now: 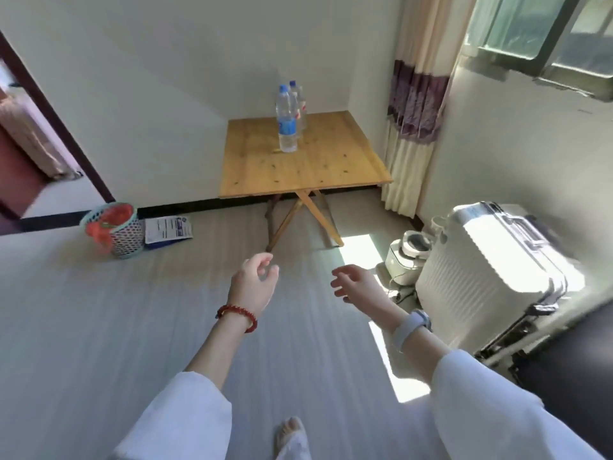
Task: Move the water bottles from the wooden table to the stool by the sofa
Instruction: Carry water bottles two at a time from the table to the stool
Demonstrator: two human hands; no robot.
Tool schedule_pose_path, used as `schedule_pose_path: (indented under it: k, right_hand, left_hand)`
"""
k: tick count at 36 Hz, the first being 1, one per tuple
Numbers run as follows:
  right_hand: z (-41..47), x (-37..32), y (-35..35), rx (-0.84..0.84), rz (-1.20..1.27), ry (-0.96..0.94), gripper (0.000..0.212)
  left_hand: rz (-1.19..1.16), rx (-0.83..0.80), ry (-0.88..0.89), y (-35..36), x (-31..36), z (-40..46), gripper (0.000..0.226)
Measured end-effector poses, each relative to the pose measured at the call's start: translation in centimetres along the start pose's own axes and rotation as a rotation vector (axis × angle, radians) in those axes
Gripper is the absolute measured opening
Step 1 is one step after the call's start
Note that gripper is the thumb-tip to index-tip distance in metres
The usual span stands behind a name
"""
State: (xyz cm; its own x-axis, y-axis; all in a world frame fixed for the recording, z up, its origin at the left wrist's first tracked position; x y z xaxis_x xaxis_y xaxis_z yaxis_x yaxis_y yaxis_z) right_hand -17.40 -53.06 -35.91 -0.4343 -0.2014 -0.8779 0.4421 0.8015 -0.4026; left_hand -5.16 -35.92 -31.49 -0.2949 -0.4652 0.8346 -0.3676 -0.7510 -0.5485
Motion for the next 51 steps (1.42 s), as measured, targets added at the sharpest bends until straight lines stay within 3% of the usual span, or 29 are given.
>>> schedule_pose_path:
  k: [7, 13, 26, 33, 43, 51]
  right_hand:
    - [16.8, -9.7, 3.5, 0.003, 0.024, -0.036, 0.026]
    - [28.3, -13.4, 3.5, 0.029, 0.038, -0.019, 0.025]
    - [60.8, -26.1, -4.9, 0.23, 0.042, -0.135, 0.028]
    - [74.0, -30.0, -8.1, 0.273, 0.035, -0.119, 0.028]
    - [92.9, -28.2, -10.2, 0.274, -0.095, -0.059, 0.036]
    - [107.0, -23.9, -6.2, 0.078, -0.239, 0.038, 0.079]
  left_hand:
    - [0.007, 0.05, 0.003, -5.4, -2.0, 18.5, 0.024]
    - [0.006, -0.002, 0.028, -5.1, -2.4, 31.8, 0.025]
    - [0.06, 0.069, 0.186, -6.3, 2.6, 67.5, 0.027]
    - [0.04, 0.064, 0.213, -6.1, 3.7, 81.9, 0.027]
    - [0.045, -0.092, 0.177, 2.4, -0.4, 102.3, 0.033]
    - [0.054, -0.435, 0.098, 14.8, -6.6, 113.1, 0.081]
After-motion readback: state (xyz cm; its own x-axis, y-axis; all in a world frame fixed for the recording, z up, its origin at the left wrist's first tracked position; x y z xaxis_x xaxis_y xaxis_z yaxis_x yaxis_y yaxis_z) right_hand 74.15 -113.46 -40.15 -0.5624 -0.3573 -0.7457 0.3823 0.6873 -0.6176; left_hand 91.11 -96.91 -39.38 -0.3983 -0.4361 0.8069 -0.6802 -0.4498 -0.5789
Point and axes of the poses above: each hand's wrist, its own z-axis towards the middle knuckle, its own y-axis out of the palm, x = y × z, the point moved 10 cm from there along z, towards the middle knuckle, and after that the axes turned 3 degrees about -z, right-handed, at the moved point
